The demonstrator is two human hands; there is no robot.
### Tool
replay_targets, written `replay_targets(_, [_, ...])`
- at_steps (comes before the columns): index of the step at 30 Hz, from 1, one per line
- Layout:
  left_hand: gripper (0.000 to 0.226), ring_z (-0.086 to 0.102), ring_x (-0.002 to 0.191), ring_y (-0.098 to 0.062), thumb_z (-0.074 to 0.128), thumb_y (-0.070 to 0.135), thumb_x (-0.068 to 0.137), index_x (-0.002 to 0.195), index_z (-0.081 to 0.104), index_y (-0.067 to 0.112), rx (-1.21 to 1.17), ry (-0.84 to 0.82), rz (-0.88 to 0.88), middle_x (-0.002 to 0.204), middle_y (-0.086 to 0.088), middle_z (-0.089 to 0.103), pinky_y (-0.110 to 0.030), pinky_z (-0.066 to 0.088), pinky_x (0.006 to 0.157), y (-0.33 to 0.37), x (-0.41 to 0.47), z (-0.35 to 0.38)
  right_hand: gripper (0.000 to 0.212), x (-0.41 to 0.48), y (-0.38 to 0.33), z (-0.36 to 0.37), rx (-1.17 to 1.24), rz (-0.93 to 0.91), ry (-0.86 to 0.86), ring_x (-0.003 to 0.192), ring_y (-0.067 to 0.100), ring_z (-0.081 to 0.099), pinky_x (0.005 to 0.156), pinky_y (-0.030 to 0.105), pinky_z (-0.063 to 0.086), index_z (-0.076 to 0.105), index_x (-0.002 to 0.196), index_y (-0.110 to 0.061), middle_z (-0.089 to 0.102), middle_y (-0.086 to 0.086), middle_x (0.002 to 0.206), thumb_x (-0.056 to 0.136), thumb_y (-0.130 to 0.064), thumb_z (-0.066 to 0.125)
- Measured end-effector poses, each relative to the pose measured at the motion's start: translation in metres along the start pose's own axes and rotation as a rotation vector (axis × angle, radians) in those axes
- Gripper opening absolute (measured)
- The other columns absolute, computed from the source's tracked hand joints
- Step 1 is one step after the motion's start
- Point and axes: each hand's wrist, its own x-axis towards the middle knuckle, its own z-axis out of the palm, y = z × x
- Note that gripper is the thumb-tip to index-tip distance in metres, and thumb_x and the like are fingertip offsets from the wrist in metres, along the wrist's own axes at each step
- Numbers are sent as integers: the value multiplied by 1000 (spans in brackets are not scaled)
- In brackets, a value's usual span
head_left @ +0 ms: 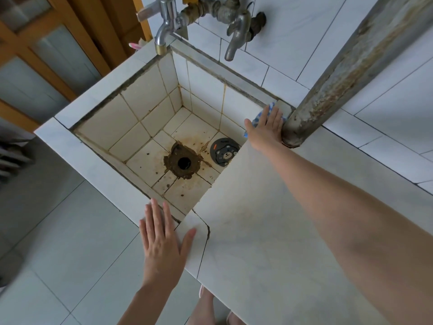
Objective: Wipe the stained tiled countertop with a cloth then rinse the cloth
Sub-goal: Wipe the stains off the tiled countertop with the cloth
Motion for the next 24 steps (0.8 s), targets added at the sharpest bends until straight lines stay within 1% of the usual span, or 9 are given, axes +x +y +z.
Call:
replay_targets(3, [84, -10, 143, -25, 17, 65, 88, 147, 0, 8, -1, -1, 1, 155, -13, -6, -39, -7, 115, 1, 0, -1, 66, -17, 11, 10, -42, -136, 29, 144, 33, -12, 116, 41, -8, -7, 149, -7, -13, 22, 155, 101, -44, 19])
replay_targets(5, [84, -9, 143, -25, 15, 66, 88, 147, 1, 7, -4, -1, 3, 155, -13, -5, -39, -7, 115, 1, 0, -2, 50, -35, 20, 22, -170, -334, 140, 142, 46, 0, 115, 53, 3, 18, 145, -12, 0, 30, 153, 100, -33, 16])
replay_targets(6, [84, -8, 144, -26, 15, 66, 88, 147, 2, 7, -4, -2, 4, 155, -14, -5, -39, -7, 116, 2, 0, -2, 51, -43, 23, 30, -226, -405, 164, 140, 50, 4, 114, 56, 6, 27, 140, -11, 5, 33, 152, 96, -30, 9])
replay_targets(9, [85, -7, 144, -26, 13, 67, 87, 147, 4, 6, 12, -2, 1, 155, -14, -4, -40, -5, 116, 1, -1, -1, 84, -66, 28, 52, -236, -416, 92, 142, 43, -7, 116, 51, -4, 27, 144, -5, -2, 25, 155, 87, -42, -22])
replay_targets(11, [86, -9, 143, -25, 12, 68, 86, 147, 2, 7, 8, -11, -6, 155, -13, -6, -42, -2, 117, 0, -1, 0, 93, -89, 26, 66, -205, -430, 76, 143, 39, -10, 117, 49, -4, 25, 146, -2, -1, 22, 156, 86, -47, -31])
replay_targets(14, [88, -9, 143, -25, 8, 70, 85, 146, 2, 7, -6, -23, -19, 155, -12, -6, -45, 1, 116, -1, 0, 1, 66, -140, 25, 86, -148, -504, 174, 144, 37, 9, 116, 50, 17, 27, 146, -1, 18, 20, 154, 100, -41, -1])
replay_targets(16, [89, -10, 143, -24, 6, 71, 84, 146, 3, 7, -14, -35, -17, 154, -11, -6, -44, 0, 116, -1, 1, 0, 60, -174, 24, 96, -86, -559, 257, 143, 33, 19, 115, 46, 22, 30, 145, -4, 26, 17, 152, 101, -41, 15])
replay_targets(20, [81, -18, 141, -21, 4, 63, 87, 147, 1, 8, -32, -57, 9, 153, -7, -14, -42, -6, 116, -3, 1, -3, 56, -224, 31, 109, -108, -652, 274, 143, 27, 22, 114, 40, 24, 31, 146, -9, 27, 13, 153, 101, -40, 18])
replay_targets(24, [73, -19, 141, -22, 17, 52, 92, 147, 5, 7, -44, -61, 29, 152, -7, -14, -40, -9, 115, -3, -1, -9, 53, -236, 55, 105, -179, -746, 263, 145, 27, 16, 116, 40, 18, 24, 148, -9, 20, 12, 156, 103, -35, 21])
